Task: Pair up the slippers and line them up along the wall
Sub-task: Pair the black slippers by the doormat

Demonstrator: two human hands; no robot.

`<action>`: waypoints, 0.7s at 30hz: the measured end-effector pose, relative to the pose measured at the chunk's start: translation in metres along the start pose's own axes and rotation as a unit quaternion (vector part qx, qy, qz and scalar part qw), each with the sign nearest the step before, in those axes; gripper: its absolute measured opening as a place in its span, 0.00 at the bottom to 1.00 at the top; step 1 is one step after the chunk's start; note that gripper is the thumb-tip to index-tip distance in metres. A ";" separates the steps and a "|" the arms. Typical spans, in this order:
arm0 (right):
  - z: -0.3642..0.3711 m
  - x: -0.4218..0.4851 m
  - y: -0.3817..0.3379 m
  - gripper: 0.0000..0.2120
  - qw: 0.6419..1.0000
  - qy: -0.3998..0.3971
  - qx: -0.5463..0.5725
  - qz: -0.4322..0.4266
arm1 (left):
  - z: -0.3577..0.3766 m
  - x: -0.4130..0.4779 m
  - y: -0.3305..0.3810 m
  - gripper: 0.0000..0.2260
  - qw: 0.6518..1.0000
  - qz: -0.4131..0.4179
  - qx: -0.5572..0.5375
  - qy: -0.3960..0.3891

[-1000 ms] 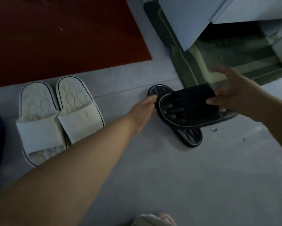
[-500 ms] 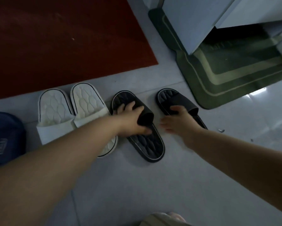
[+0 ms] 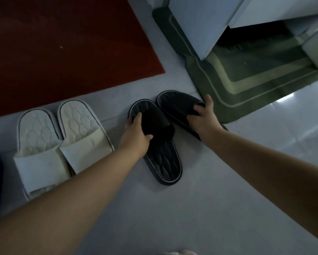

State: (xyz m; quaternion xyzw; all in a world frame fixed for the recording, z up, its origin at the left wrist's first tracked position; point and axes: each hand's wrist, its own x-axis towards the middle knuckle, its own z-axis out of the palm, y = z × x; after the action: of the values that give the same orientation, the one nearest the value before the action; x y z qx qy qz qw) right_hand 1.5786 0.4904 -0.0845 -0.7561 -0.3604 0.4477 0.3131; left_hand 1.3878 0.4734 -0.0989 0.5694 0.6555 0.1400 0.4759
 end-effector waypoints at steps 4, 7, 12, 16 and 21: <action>0.010 0.023 -0.013 0.43 0.967 -0.020 0.249 0.042 | 0.009 0.011 0.015 0.28 0.998 0.012 -0.033 0.058; 0.013 0.036 -0.017 0.42 0.953 -0.015 0.299 0.041 | 0.010 0.032 0.030 0.29 0.998 0.020 -0.019 0.052; -0.011 0.042 -0.001 0.46 0.997 -0.015 0.056 -0.049 | 0.008 0.056 0.040 0.33 0.999 0.028 -0.017 0.035; -0.023 0.029 0.033 0.37 0.982 0.030 -0.151 -0.105 | 0.015 0.048 0.027 0.30 0.997 -0.009 -0.013 0.069; -0.007 0.036 0.026 0.30 0.949 -0.026 -0.276 -0.149 | 0.035 0.033 0.023 0.28 0.997 -0.024 -0.063 0.037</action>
State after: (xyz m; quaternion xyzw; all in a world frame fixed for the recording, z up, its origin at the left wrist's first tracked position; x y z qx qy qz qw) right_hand 1.6045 0.5051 -0.1186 -0.7387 -0.5864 0.2986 0.1457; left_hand 1.4330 0.4973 -0.1153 0.5165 0.6764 0.1905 0.4892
